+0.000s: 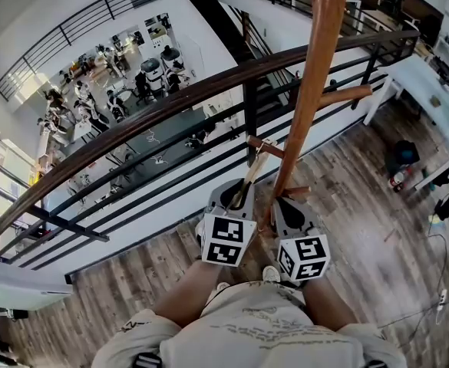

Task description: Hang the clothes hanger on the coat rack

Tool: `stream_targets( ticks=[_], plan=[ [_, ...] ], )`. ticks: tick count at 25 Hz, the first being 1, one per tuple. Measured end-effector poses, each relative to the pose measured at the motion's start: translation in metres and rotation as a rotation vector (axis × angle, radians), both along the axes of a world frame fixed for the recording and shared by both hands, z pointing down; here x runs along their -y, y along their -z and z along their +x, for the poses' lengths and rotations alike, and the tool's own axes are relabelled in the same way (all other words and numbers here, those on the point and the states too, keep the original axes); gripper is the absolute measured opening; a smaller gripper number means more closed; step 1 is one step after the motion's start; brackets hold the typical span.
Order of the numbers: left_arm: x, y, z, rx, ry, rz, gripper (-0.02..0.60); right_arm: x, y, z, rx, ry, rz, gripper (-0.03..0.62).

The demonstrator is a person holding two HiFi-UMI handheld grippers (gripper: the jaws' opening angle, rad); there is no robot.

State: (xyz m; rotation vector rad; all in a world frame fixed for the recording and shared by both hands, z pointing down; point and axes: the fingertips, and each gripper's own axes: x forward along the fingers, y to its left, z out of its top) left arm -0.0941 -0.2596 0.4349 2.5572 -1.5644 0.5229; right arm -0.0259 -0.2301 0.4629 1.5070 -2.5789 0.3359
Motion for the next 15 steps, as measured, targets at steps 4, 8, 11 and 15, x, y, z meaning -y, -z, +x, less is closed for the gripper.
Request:
stream_targets(
  ticks=[4,8,11,15],
  plan=[
    [0.003,-0.001,0.004,0.004,-0.001,-0.005,0.055,0.002,0.002,0.003,0.001,0.0,-0.001,0.002],
    [0.004,-0.003,0.01,0.003,-0.012,-0.006,0.055,0.001,0.003,0.007,0.0,-0.006,-0.001,0.002],
    [0.004,-0.006,0.017,-0.001,-0.034,0.003,0.055,0.001,0.002,0.01,-0.001,-0.012,-0.003,0.002],
    [0.006,-0.008,0.023,-0.001,-0.05,0.008,0.055,0.003,0.002,0.013,-0.005,-0.012,-0.007,0.002]
  ],
)
